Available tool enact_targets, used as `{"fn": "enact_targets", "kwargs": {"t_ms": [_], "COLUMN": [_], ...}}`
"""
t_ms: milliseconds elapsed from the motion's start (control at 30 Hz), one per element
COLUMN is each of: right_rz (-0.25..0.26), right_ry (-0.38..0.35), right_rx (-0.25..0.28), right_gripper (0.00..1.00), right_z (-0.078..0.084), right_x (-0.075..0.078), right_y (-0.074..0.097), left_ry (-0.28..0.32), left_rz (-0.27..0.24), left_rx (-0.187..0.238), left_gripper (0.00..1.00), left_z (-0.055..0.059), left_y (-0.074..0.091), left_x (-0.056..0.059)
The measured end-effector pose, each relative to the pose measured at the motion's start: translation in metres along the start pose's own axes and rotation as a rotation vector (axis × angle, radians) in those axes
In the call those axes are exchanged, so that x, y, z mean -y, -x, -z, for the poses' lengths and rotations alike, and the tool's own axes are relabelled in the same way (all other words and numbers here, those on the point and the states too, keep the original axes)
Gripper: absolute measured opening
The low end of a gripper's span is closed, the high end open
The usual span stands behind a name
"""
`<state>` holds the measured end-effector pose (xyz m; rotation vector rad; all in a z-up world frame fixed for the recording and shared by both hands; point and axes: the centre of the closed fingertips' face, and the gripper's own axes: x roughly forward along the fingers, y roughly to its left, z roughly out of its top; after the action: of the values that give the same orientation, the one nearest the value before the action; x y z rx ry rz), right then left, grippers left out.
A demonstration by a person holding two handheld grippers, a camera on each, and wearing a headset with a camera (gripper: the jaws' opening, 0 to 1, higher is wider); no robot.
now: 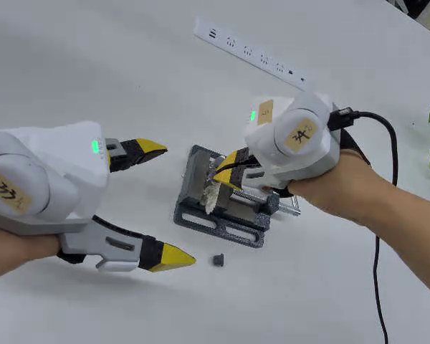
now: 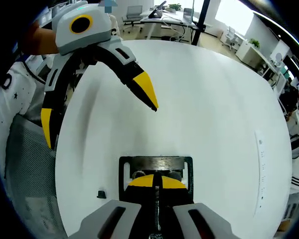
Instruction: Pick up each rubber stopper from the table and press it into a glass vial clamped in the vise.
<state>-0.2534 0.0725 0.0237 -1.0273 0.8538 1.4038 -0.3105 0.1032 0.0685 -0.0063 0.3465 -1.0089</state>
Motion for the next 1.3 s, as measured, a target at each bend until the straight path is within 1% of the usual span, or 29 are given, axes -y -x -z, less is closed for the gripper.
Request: {"fn": "enact_targets", "kwargs": {"t_ms": [233,333,400,500,533,600,667,733,800,900,1067,1167,1200,1233,1300], "right_rz": [0.005,-0.001,-0.017,-0.024,-0.023,-0.017,-0.013,-0.012,-0.011,-0.01,-0.006,-0.007,0.001,-0.005,-0.002], "right_ry": [-0.003,0.011,-0.022,-0.032,-0.042,-0.023,-0.023,-0.035,-0.055,-0.06,-0.043,-0.048,-0.037,-0.037,-0.047], "right_rx": [0.014,-0.006,0.002,0.013,0.012,0.009,0.01,0.023,0.038,0.049,0.048,0.051,0.052,0.052,0.064], "right_gripper": [0.0,0.0,0.0,0.0,0.0,0.0,0.0,0.0,0.0,0.0,0.0,0.0,0.0,0.0,0.0], "right_z": [-0.001,-0.002,-0.002,-0.001,-0.001,-0.003,-0.002,-0.001,0.0,-0.002,-0.003,-0.003,-0.003,-0.003,-0.005], "right_x": [0.0,0.0,0.001,0.002,0.002,0.0,0.0,0.003,0.001,0.002,0.002,0.002,0.003,0.001,0.001], "right_y": [0.0,0.0,0.001,0.002,0.002,0.001,0.001,0.002,0.002,0.002,0.003,0.003,0.004,0.005,0.006], "left_ry": [-0.007,-0.012,-0.019,-0.024,-0.027,-0.029,-0.031,-0.032,-0.034,-0.038,-0.045,-0.048,-0.05,-0.051,-0.053], "left_rz": [0.004,0.008,0.009,0.007,0.006,0.004,0.0,-0.005,-0.009,-0.012,-0.015,-0.017,-0.018,-0.018,-0.02], "left_rx": [-0.006,-0.013,-0.022,-0.029,-0.034,-0.035,-0.038,-0.042,-0.045,-0.052,-0.06,-0.061,-0.062,-0.064,-0.066], "left_gripper": [0.87,0.87,0.87,0.87,0.87,0.87,0.87,0.87,0.87,0.87,0.86,0.86,0.86,0.86,0.86], "left_z": [-0.002,-0.003,-0.004,-0.005,-0.005,-0.006,-0.007,-0.008,-0.009,-0.009,-0.011,-0.014,-0.014,-0.015,-0.015], "left_y": [-0.001,-0.001,0.0,0.002,0.003,0.004,0.005,0.006,0.008,0.009,0.01,0.011,0.011,0.012,0.012], "left_x": [0.001,0.002,0.003,0.004,0.004,0.004,0.004,0.004,0.004,0.004,0.006,0.007,0.007,0.007,0.007]}}
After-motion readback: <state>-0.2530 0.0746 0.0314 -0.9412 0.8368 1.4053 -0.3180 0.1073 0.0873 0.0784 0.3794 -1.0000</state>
